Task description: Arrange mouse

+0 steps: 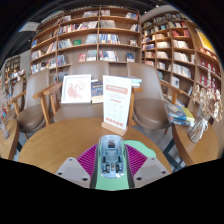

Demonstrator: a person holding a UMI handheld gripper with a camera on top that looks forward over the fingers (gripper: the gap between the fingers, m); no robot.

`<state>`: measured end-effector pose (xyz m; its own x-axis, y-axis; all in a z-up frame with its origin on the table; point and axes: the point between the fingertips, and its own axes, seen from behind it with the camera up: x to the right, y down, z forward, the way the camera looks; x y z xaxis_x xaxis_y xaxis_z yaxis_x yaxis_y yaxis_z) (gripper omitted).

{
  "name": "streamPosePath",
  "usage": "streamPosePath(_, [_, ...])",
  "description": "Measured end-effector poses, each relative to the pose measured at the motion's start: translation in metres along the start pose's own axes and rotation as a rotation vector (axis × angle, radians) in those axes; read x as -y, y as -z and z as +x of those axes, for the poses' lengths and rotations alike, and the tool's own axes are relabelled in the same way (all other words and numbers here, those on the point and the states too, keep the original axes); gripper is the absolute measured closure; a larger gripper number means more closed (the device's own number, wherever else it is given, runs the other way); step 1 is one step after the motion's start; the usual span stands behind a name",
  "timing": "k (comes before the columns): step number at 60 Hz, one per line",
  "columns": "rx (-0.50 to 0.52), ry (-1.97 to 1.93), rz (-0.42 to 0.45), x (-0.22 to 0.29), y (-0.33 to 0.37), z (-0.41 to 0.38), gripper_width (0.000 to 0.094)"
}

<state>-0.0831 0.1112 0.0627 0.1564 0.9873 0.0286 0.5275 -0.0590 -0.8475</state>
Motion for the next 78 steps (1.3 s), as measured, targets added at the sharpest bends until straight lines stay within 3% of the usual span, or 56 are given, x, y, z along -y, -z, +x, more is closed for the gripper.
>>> streamPosePath(13, [-0.029,0.002,-0.085,-0.057,-0.037,0.039,0.0511])
streamPosePath(20, [-0.010,-0.030,-0.076,-0.065,-0.039,0.036,0.0438])
streamPosePath(23, [0.002,-0.038,-0.083,-0.066,-0.036,0.034,0.0356])
streamPosePath(28, [0.002,-0.049,-0.081,-0.059,-0.023,0.034,0.0070])
streamPosePath(30, [-0.004,-0.055,-0.062,-0.052,-0.010,0.034,0.0105])
streamPosePath(40, [-0.016,-0.070,0.010,-0.026,0.089,0.032,0.0084])
streamPosePath(55, [-0.038,-0.030,0.029,-0.065,0.229,0.023,0.0087])
streamPosePath(78, [0.014,0.017,-0.019,-0.141,0.292,-0.003,0.0091])
